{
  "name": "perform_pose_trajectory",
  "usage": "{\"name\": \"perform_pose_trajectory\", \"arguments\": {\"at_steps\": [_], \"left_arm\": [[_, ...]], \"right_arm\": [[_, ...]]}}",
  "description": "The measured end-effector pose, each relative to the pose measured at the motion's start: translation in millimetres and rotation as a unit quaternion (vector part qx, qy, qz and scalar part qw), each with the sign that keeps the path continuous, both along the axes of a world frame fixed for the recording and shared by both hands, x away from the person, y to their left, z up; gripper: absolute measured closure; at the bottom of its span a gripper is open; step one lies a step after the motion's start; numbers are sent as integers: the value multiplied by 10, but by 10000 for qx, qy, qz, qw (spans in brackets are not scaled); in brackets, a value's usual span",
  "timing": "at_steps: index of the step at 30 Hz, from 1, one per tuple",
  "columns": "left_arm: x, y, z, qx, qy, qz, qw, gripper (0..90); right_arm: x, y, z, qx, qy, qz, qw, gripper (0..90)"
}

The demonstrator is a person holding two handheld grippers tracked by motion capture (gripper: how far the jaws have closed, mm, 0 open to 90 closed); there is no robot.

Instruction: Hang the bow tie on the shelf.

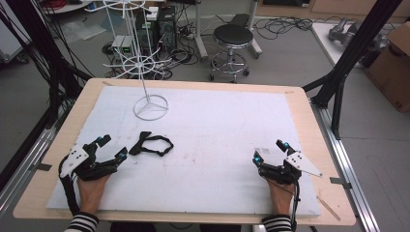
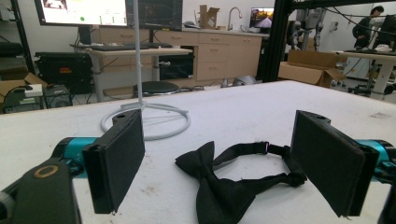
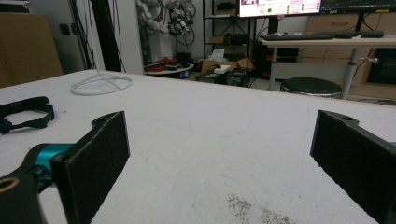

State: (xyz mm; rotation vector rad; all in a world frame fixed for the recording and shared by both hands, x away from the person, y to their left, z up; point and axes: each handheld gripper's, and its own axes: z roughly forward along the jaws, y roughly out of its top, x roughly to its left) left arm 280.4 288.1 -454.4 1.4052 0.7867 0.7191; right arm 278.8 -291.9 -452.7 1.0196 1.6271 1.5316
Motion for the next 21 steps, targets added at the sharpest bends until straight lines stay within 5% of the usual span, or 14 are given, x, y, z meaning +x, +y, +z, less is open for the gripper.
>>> {"name": "perform_pose_trajectory", "arguments": {"at_steps": [11, 17, 21], "left_arm": [[-4, -8, 3, 2, 17, 183, 9998, 172], [36, -10, 20, -30, 224, 228, 9995, 172], [75, -30, 107, 201, 298, 261, 9990, 172]], "right_arm": [[-10, -8, -4, 79, -43, 1, 10000, 36], [-9, -10, -4, 57, -54, 21, 10000, 36], [-13, -9, -4, 88, -30, 9, 10000, 36]]}}
